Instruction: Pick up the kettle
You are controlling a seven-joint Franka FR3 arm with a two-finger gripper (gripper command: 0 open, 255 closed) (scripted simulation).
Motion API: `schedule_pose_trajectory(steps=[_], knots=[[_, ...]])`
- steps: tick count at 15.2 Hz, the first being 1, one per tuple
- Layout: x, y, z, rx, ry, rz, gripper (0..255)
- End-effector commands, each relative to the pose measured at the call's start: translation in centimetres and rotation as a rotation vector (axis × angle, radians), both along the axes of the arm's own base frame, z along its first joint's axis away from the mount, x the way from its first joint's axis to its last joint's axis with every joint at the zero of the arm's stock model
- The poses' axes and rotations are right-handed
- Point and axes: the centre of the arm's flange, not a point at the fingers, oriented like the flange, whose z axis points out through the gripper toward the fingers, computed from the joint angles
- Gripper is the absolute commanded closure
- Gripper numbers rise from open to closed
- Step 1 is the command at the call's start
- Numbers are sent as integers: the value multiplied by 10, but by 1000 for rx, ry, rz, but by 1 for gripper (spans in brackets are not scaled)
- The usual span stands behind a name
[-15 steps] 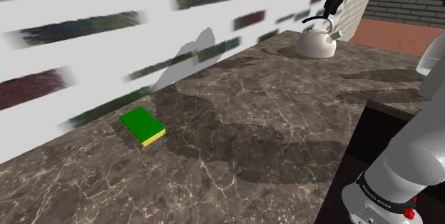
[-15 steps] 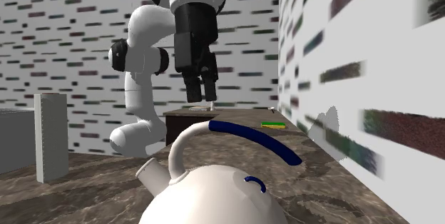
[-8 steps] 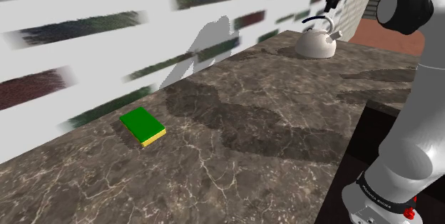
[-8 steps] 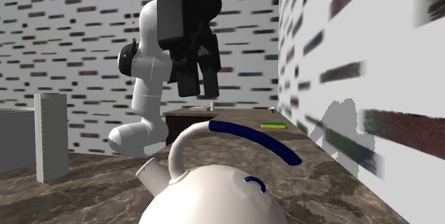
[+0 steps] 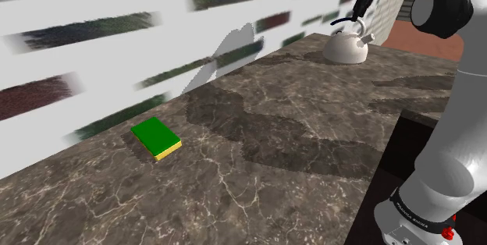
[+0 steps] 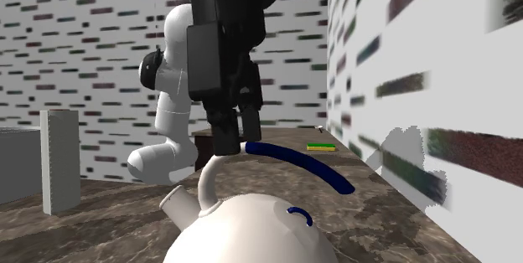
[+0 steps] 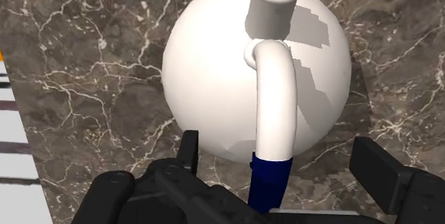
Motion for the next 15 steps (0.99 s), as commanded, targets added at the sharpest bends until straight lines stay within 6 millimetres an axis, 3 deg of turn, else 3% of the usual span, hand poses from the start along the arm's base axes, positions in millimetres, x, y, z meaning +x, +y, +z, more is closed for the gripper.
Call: schedule_pose_trajectory(steps=[1,2,11,15], knots=[[0,0,-4,0,0,0,0],[-1,0,-5,0,0,0,255],[0,0,-4,0,0,0,255],[0,0,17,0,0,0,255]])
